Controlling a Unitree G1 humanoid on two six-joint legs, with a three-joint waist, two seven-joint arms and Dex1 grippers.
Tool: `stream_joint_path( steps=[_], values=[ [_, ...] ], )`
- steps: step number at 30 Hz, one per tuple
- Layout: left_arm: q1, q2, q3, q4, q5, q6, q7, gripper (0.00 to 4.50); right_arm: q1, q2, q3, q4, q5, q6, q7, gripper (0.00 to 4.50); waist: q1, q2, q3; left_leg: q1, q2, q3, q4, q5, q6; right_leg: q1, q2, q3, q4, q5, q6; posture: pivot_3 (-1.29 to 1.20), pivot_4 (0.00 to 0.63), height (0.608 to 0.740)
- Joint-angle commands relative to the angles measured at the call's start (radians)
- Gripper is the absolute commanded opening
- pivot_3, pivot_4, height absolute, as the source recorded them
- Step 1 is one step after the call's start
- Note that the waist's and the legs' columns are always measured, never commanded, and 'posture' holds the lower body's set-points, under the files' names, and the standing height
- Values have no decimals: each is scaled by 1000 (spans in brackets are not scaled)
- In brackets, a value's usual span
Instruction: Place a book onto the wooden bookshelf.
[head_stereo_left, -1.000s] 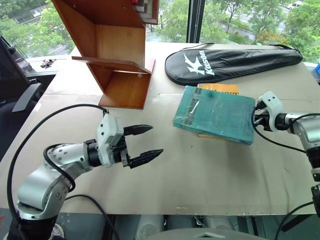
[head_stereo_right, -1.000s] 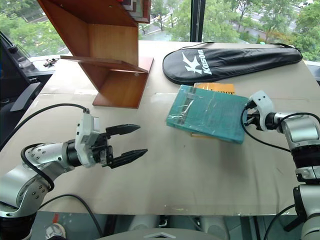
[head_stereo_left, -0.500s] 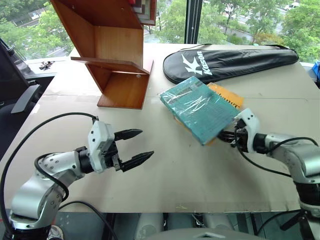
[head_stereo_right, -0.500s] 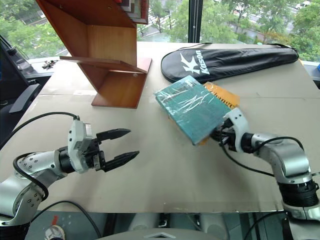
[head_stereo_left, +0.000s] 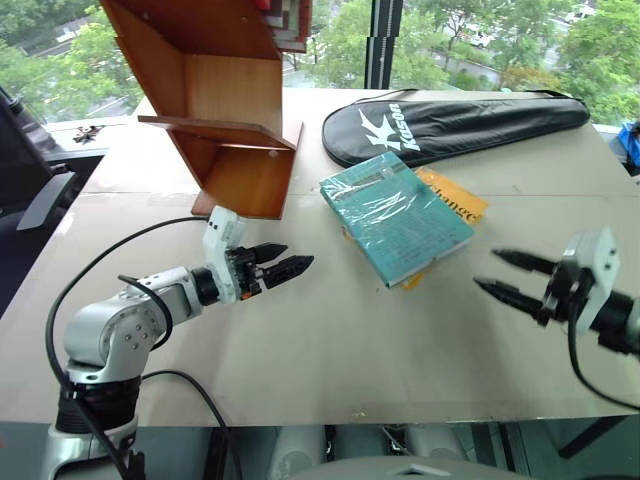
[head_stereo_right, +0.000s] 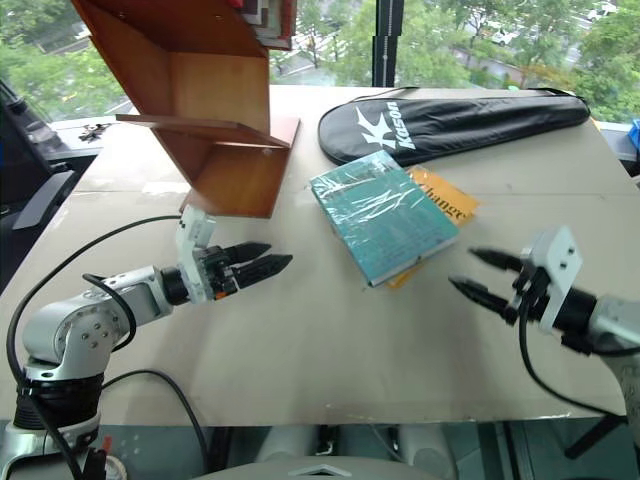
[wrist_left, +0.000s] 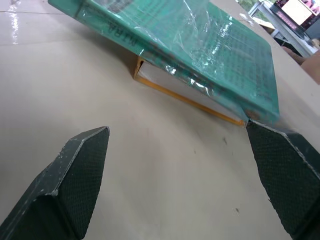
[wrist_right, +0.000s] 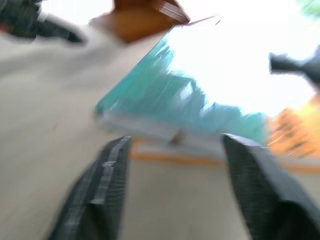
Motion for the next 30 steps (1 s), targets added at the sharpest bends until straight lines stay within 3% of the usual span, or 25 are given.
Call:
stream_joint_path(
  steps=[1,3,7,12,16,21,30],
  values=[
    [24,-13,-1,-56,42,-172,-120,4500,-291,-73,159,208,-152,60,-116,2803,-9,-1,0,1,0,0,0,0,0,1,0,0,0,0,0,0,150,740],
    [51,5,-6,-81,67,-231,-175,4500,-442,-91,273,357,-229,44,-101,2053,-8,-1,0,3,0,2,0,0,0,1,-1,1,0,1,-1,0,150,740],
    [108,65,18,-131,60,-272,-274,4500,-676,-51,477,747,-411,-99,-55,23,2,-1,0,1,1,0,-4,1,-1,-1,0,2,-1,0,-2,0,150,740],
    [185,87,86,-210,58,-303,-263,4500,-853,51,584,1118,-512,-280,34,23,10,0,1,-9,1,1,-2,1,-1,-8,-1,1,-4,0,-1,0,150,740],
    [260,104,136,-276,50,-311,-267,4500,-919,110,615,1267,-557,-379,86,23,10,0,1,-10,1,1,-2,1,-1,-8,-3,0,-5,-1,0,0,150,740],
    [312,115,179,-327,27,-313,-263,4500,-928,141,620,1272,-570,-394,170,23,9,0,1,-10,1,-1,-2,1,-1,-7,-4,-1,-3,-1,0,0,150,740],
    [330,121,201,-328,32,-325,-264,4500,-843,178,616,1041,-560,-294,230,23,9,1,1,-8,1,-2,-2,1,-1,-7,-4,-2,-1,0,-1,0,150,740]
  ],
)
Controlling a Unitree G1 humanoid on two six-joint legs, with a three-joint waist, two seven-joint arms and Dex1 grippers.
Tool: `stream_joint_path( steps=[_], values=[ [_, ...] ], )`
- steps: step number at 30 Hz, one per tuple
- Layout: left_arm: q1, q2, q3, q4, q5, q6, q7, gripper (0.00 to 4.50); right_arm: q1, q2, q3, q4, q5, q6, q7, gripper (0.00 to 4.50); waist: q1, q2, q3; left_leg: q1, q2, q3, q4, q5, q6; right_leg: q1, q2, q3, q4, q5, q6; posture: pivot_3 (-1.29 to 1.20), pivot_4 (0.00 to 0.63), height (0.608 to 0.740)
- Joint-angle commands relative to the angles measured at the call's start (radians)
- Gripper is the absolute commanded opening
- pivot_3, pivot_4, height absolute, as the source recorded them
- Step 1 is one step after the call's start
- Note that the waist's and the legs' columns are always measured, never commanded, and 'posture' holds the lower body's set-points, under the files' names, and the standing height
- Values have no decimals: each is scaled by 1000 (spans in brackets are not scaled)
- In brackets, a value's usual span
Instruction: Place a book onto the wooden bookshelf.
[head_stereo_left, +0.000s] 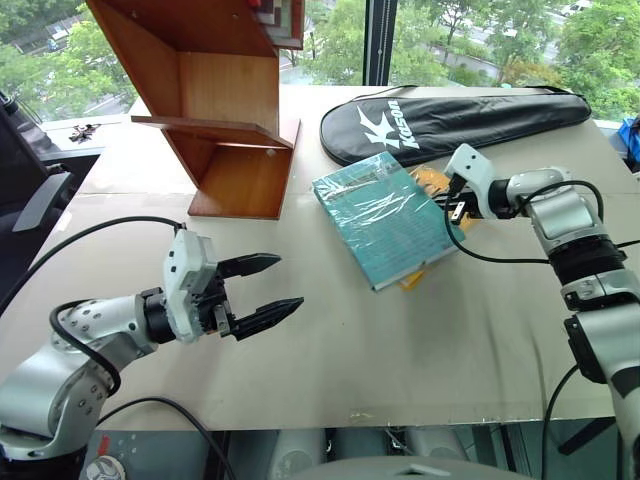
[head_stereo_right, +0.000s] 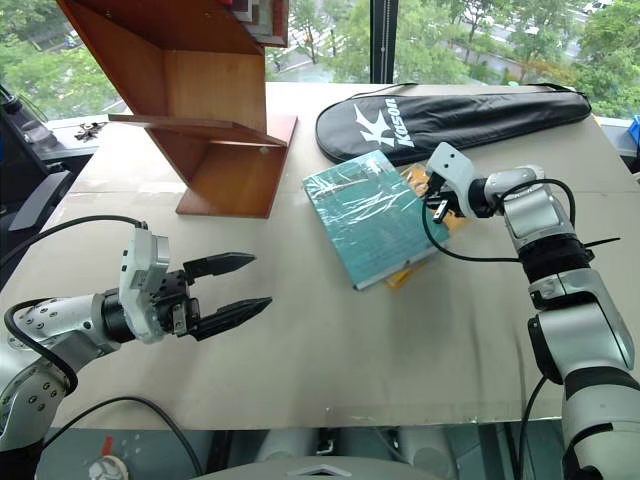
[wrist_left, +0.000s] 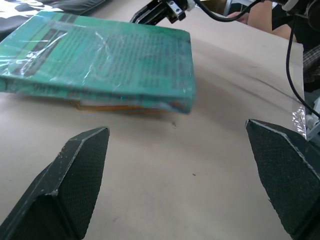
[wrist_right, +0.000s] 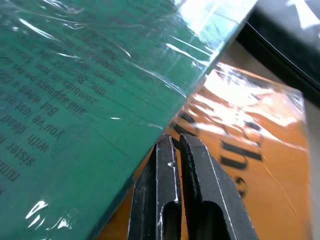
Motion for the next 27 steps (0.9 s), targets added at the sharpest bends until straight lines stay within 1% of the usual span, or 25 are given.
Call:
stream_joint_path(
  steps=[1,4,7,8,9,10,11,12,13,14,16,18,20,22,25,27],
  values=[
    [1,6,19,-22,-12,-23,-2,4500,24,-8,-20,-84,10,28,11,23,2,0,0,0,0,0,0,0,0,0,0,0,0,0,0,0,150,740],
    [-5,6,14,-10,-7,-14,9,4500,52,-18,-36,-125,11,38,-1,23,2,0,0,0,0,0,0,0,0,0,-1,-1,-1,0,0,0,150,740],
    [-20,-3,6,11,-45,65,74,4500,103,-91,-94,-171,22,-34,-1,23,8,0,0,0,0,-1,0,0,0,0,-1,-1,-1,0,0,0,150,740],
    [-28,-10,7,17,-63,88,97,4500,125,-113,-117,-196,35,-46,3,257,9,0,0,-1,-1,-1,0,0,0,1,-1,-2,-1,0,0,0,150,740],
    [-33,-14,8,20,-75,102,111,4500,139,-125,-131,-215,45,-50,5,547,10,0,0,-1,-1,-1,0,0,0,1,-1,-2,-1,0,0,0,150,740],
    [-48,-16,6,37,-109,152,143,4500,182,-156,-168,-271,76,-57,26,857,7,0,0,-1,-1,-1,0,0,0,1,-1,-2,-1,0,0,0,150,740],
    [-72,-25,6,66,-155,209,182,4500,252,-192,-226,-361,144,-60,76,1266,10,0,0,-1,-1,-1,0,0,0,1,-1,-1,-1,0,0,0,150,740],
    [-119,-30,4,127,-237,311,243,4500,346,-225,-321,-482,244,-40,130,1616,20,0,0,-1,-1,-2,0,0,0,1,-1,-2,-1,0,0,0,150,740],
    [-171,-37,1,195,-320,414,303,4500,448,-257,-413,-602,333,-20,173,2052,32,1,0,-1,-1,-3,0,0,0,2,-1,-3,-2,0,0,0,150,740],
    [-230,-53,0,278,-410,511,379,4500,538,-274,-495,-709,409,7,190,2472,32,1,0,-1,0,-4,0,0,0,3,-1,-5,-2,0,1,0,150,740],
    [-327,-88,6,416,-534,626,498,4500,665,-288,-589,-860,515,71,182,3515,29,2,0,-1,0,-6,0,0,0,4,-1,-6,-1,-1,1,0,150,740],
    [-422,-138,5,553,-613,693,599,4500,787,-287,-663,-997,597,132,156,4427,22,0,-1,1,0,-5,2,0,0,5,-2,-5,0,0,2,0,150,740],
    [-491,-180,2,653,-653,735,682,4500,862,-276,-705,-1087,645,165,105,4427,16,-3,-2,3,0,-6,3,0,1,8,-2,-5,0,0,2,0,150,740],
    [-562,-242,3,762,-677,746,761,4500,918,-252,-734,-1167,669,177,40,4427,9,-3,-2,5,0,-5,4,0,0,10,-2,-5,1,0,2,0,150,740],
    [-643,-327,7,888,-664,737,828,4500,982,-223,-768,-1249,691,188,-39,4427,17,-4,-3,7,-1,-5,5,0,0,10,-1,-4,3,0,2,0,150,740],
    [-685,-384,8,958,-631,720,849,4500,1019,-208,-780,-1289,698,189,-86,4427,25,-4,-3,7,-1,-5,5,0,0,10,-1,-4,4,0,2,0,150,740]
  ],
)
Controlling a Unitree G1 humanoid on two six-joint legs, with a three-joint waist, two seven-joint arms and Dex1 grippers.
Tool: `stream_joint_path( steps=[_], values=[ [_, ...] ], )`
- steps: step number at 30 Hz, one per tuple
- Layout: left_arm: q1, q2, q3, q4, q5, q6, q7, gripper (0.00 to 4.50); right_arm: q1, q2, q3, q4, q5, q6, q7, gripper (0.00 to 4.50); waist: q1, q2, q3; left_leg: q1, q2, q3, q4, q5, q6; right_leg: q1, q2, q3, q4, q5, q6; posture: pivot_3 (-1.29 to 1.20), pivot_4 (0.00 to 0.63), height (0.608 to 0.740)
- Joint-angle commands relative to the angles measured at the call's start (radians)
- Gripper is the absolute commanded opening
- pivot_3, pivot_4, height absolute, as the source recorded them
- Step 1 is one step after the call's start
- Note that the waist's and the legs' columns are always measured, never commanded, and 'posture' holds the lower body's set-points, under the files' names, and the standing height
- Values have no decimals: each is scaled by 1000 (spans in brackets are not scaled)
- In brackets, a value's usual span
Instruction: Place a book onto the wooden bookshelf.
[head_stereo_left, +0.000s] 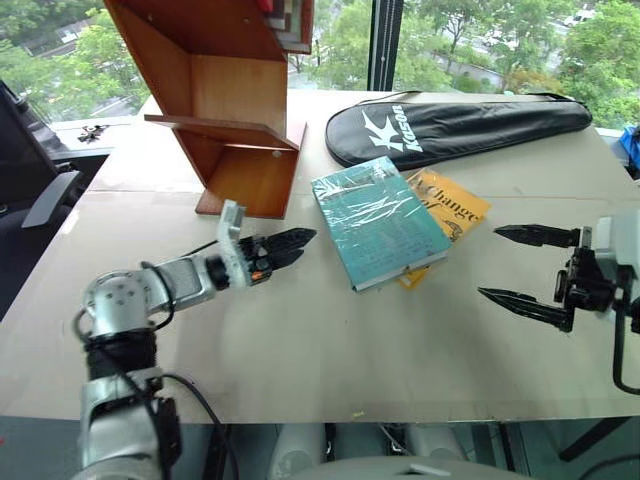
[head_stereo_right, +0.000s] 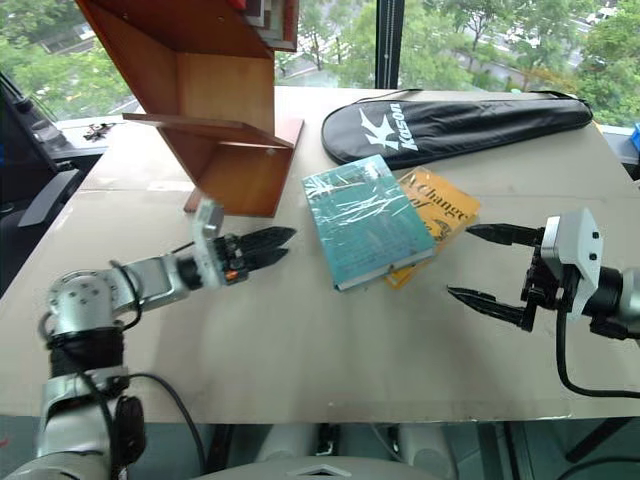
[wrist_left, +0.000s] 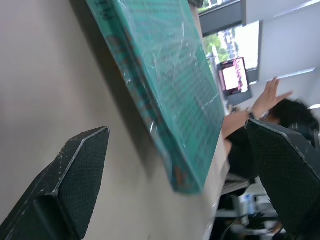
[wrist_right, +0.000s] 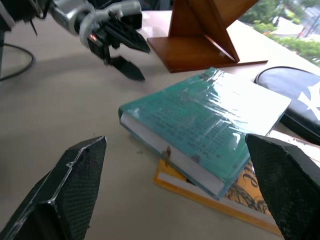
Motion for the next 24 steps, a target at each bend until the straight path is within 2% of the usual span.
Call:
stream_joint_path(
  steps=[1,4,12,15,18,19,23,24],
  values=[
    [-54,-62,11,90,35,-33,32,4500,37,8,-51,-84,24,4,-81,4427,3,0,0,0,0,0,0,0,0,0,1,0,0,0,0,0,150,740],
    [-99,-131,17,162,81,-76,25,4500,77,10,-65,-126,34,9,-133,4427,6,0,0,0,0,1,0,0,0,0,2,2,-1,0,0,0,150,740],
    [-127,-212,-6,223,213,-125,-111,4500,141,-6,-113,-168,66,14,-192,4427,7,0,0,0,-1,2,0,0,0,0,5,2,-1,0,0,0,150,740],
    [-124,-222,3,230,231,-112,-162,3645,158,-12,-116,-174,66,13,-204,4463,7,0,0,0,-1,2,0,0,0,0,5,2,-1,0,0,0,150,740],
    [-111,-211,20,212,230,-78,-203,2310,170,-15,-119,-168,66,5,-209,4463,6,0,0,0,-1,2,0,0,0,0,5,2,-1,0,0,0,150,740],
    [-107,-207,24,208,231,-69,-210,2105,172,-15,-115,-165,61,1,-211,4463,6,0,0,0,-1,2,0,0,0,0,5,2,-1,0,0,0,150,740],
    [-80,-184,69,163,192,-2,-209,204,169,-12,-86,-142,42,-11,-212,4463,4,0,0,0,-1,1,0,0,0,0,5,2,-1,0,0,0,150,740],
    [-66,-177,85,133,171,23,-202,57,162,-9,-75,-132,37,-16,-212,4463,3,0,0,0,-1,2,0,0,0,0,5,2,-1,0,0,0,150,740]
  ],
)
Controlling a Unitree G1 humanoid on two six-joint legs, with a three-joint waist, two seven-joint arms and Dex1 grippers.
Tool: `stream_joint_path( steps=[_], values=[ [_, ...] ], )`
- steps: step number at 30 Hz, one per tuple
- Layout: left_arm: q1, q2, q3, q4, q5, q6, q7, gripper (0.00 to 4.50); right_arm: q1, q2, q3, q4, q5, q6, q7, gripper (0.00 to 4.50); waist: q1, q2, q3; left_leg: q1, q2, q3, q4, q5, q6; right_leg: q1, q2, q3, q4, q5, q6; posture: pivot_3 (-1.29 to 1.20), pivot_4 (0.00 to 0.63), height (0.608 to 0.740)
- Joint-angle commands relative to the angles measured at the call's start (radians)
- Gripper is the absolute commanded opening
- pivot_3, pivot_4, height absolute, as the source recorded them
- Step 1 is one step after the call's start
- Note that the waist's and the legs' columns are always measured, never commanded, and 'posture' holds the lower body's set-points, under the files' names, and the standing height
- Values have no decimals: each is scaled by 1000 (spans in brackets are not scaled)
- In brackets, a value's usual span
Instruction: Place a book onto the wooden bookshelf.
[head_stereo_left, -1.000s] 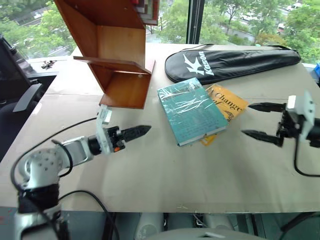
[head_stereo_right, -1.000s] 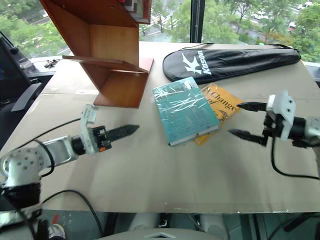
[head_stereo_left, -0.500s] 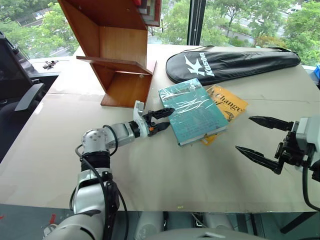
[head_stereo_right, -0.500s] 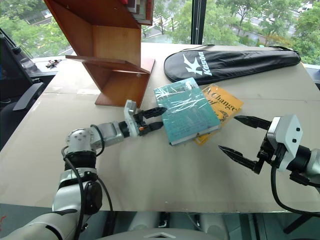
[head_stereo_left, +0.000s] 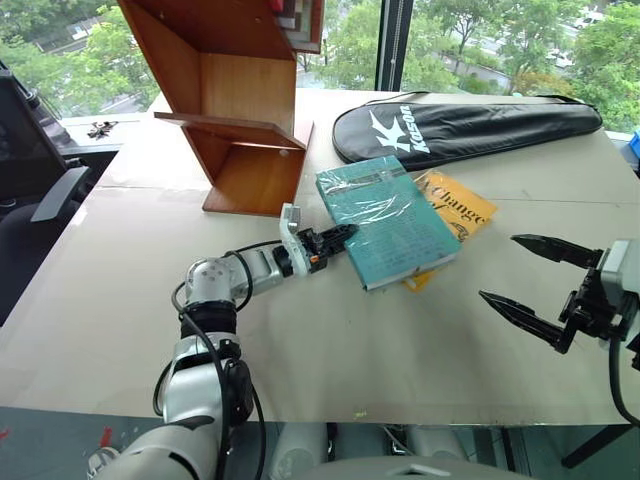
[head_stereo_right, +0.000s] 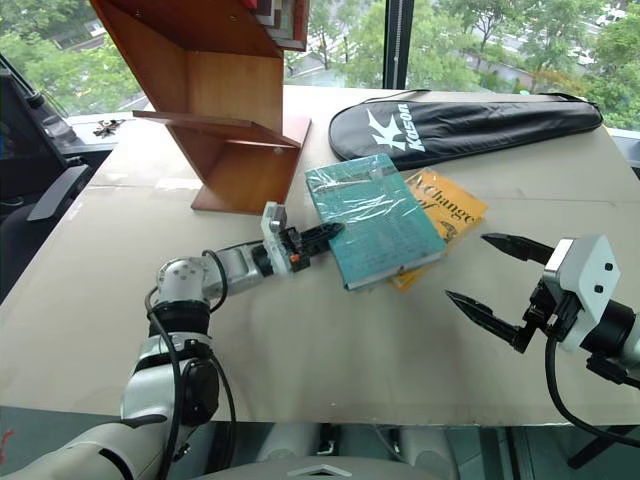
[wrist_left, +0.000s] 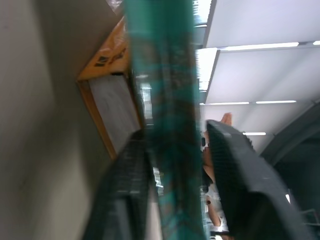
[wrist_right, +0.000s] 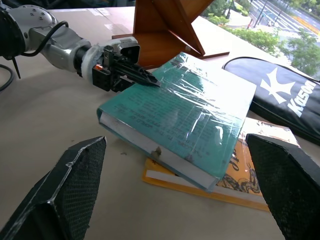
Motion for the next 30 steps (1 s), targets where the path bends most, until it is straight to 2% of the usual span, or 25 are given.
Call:
stream_joint_path(
  steps=[1,5,9,11,13,14,17,19,22,24,30],
  values=[
    [38,24,55,-93,-73,83,2,57,-18,-4,18,13,-10,-32,-7,4463,-4,0,0,0,0,0,0,0,0,0,0,0,0,0,0,0,150,740],
    [70,53,93,-239,-163,142,24,57,-45,9,59,51,-25,-58,-6,4463,-5,0,0,0,1,-1,0,0,0,0,-2,1,0,0,0,0,150,740],
    [64,142,31,-523,-188,156,-11,57,-67,25,57,89,-6,-80,0,4463,0,-2,1,-1,1,-1,0,0,0,-1,-2,1,0,0,0,0,150,740],
    [70,235,-70,-733,-109,101,-111,57,-74,27,52,116,-8,-94,9,4463,3,-2,1,-1,1,-1,0,0,0,-1,-3,1,-1,0,0,0,150,740],
    [79,374,-206,-930,101,-121,-287,57,-83,26,47,148,-18,-112,19,4463,4,1,0,-2,1,-1,-1,0,-1,-1,-3,0,-3,0,0,0,150,740],
    [52,407,-224,-968,161,-204,-328,57,-92,23,47,165,-23,-120,22,4463,4,2,0,-1,0,-1,-2,0,-1,0,-2,0,-4,0,0,0,150,740],
    [-68,496,-261,-969,373,-473,-426,57,-135,18,63,224,-44,-153,28,4463,4,2,0,0,-1,0,-2,0,-1,0,0,1,-4,0,-1,0,150,740],
    [-186,630,-352,-941,621,-747,-567,57,-178,10,89,294,-71,-184,53,4463,1,0,2,0,-1,0,-2,0,-1,0,1,1,-4,0,-1,0,150,740],
    [-370,677,-400,-844,737,-846,-603,57,-228,12,106,369,-86,-215,73,4463,2,2,1,2,-2,2,-4,0,0,0,4,4,-4,0,-1,0,150,740],
    [-434,759,-468,-762,885,-957,-686,57,-261,13,126,417,-106,-241,87,4463,2,3,1,0,-2,2,-4,0,0,-1,5,4,-5,0,-1,0,150,740],
    [-528,946,-617,-505,1255,-1140,-803,57,-346,30,185,481,-125,-292,113,4463,-2,5,2,-4,0,3,-4,0,0,-6,8,5,-4,-1,1,0,150,740]
  ],
)
